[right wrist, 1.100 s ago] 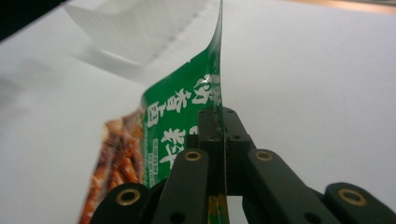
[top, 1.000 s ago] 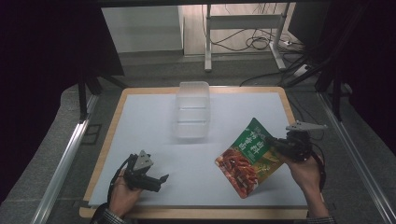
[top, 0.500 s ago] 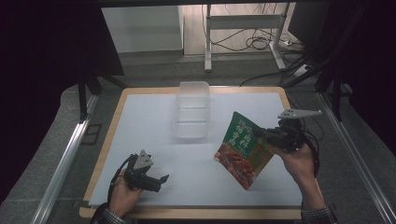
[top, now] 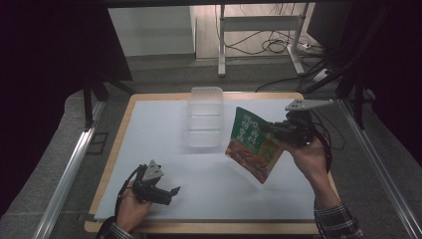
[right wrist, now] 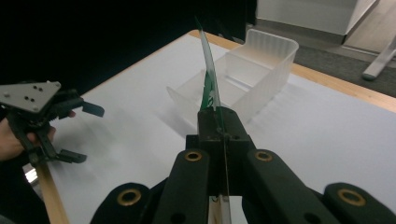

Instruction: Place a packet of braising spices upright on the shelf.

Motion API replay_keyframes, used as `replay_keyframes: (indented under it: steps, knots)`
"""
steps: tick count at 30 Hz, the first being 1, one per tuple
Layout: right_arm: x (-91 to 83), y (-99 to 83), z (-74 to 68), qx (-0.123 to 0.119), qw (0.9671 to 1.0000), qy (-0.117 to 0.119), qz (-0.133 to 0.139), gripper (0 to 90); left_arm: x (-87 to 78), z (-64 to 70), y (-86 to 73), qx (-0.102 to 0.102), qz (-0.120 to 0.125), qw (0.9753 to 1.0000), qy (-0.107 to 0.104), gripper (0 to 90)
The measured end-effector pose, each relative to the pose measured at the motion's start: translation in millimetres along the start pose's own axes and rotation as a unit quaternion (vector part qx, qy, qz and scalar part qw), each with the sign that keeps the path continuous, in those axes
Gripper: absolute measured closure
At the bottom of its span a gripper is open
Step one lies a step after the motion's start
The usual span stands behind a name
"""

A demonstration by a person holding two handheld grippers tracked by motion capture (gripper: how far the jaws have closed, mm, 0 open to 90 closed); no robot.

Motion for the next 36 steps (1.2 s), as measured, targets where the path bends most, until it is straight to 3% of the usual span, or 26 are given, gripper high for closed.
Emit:
replay_keyframes:
  steps: [4,14,21,36]
  knots:
    - [3.8,5.1,0.4,0.009,0.9998,0.016,0.006,88.8,0.0,0.1,0.1,0.0,0.001,1.0,0.001,0.0]
    - [3.9,20.2,7.8,0.006,0.9999,0.006,0.012,88.8,0.1,-0.1,-0.3,0.004,-0.002,1.0,0.001,0.0]
    - [-1.4,41.0,16.1,0.022,0.9991,0.021,0.031,88.7,-0.4,-0.5,0.0,0.003,0.001,1.0,0.0,0.0]
    - [14.2,78.8,19.4,0.013,0.9984,0.024,0.05,88.7,-1.1,-1.3,0.0,0.004,0.008,1.0,-0.001,0.0]
Point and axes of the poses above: each handheld gripper's, and its own axes: x roughly forward along the jaws, y roughly out of its top, z roughly to its right, the point moved 6 cm from there along x, roughly forward along the jaws, and after that the axes turned 2 degrees about -y, right-handed, at the moved point
